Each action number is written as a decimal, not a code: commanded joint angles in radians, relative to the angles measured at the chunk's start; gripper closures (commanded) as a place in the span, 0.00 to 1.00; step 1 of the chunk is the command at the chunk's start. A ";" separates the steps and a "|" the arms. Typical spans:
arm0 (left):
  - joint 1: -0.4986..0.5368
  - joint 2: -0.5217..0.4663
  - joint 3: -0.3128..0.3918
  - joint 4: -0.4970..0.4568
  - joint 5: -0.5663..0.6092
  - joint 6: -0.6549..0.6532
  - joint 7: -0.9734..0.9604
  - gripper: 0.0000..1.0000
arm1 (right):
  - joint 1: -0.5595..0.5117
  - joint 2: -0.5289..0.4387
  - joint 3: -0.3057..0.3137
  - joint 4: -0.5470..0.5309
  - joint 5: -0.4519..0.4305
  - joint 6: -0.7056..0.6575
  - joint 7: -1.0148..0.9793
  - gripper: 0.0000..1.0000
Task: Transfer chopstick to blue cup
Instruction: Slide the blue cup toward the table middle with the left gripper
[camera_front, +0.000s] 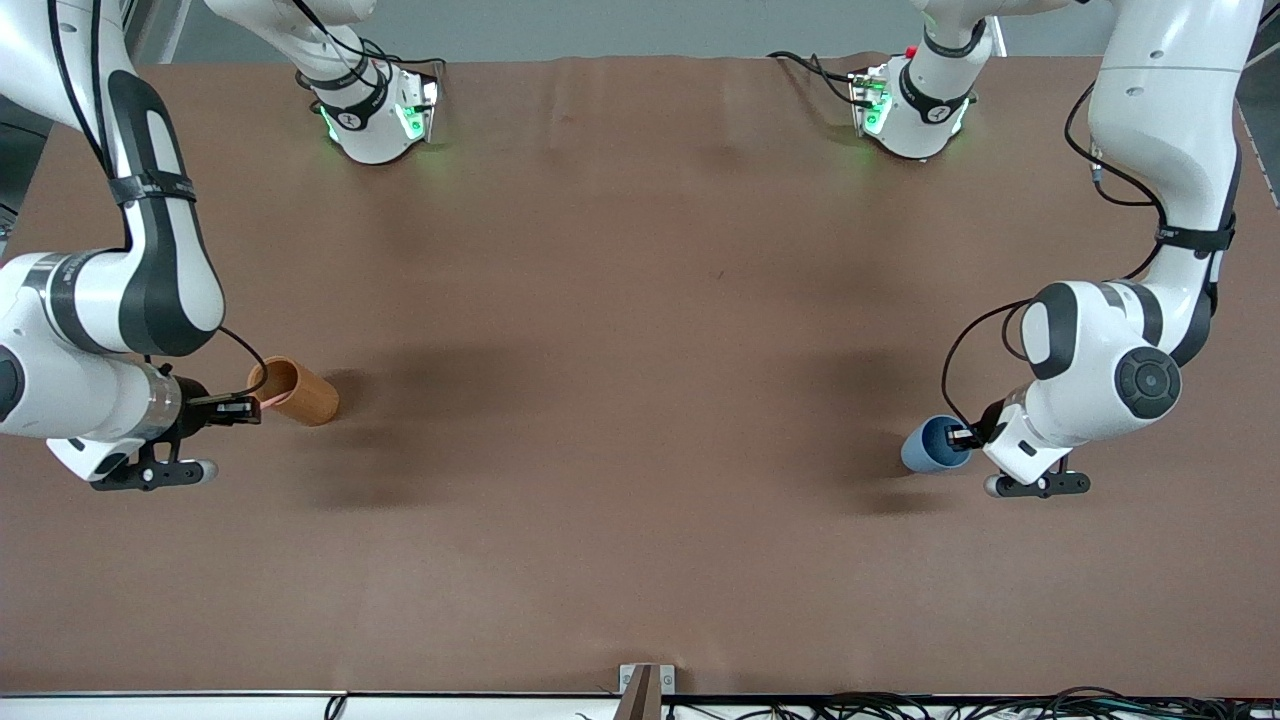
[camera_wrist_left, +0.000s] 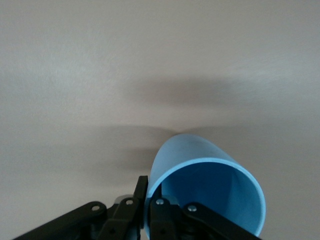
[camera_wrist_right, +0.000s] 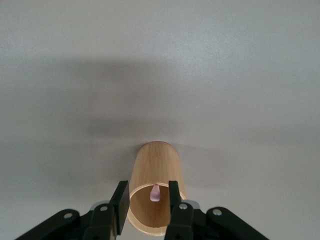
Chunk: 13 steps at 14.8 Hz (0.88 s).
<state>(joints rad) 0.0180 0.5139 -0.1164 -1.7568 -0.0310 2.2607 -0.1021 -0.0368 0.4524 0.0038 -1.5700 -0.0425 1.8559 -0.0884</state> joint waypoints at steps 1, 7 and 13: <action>-0.009 -0.090 -0.074 0.014 0.037 -0.075 -0.144 1.00 | -0.008 -0.015 0.007 -0.022 -0.020 0.002 0.015 0.67; -0.081 -0.049 -0.314 0.109 0.121 -0.133 -0.701 1.00 | -0.011 -0.015 0.005 -0.016 -0.022 0.000 0.035 0.97; -0.260 0.096 -0.382 0.195 0.266 -0.133 -1.069 1.00 | -0.011 -0.092 0.005 0.008 -0.020 -0.003 0.036 0.98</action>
<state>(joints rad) -0.2000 0.5326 -0.4964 -1.6458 0.1934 2.1448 -1.0983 -0.0407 0.4274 -0.0001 -1.5444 -0.0446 1.8578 -0.0702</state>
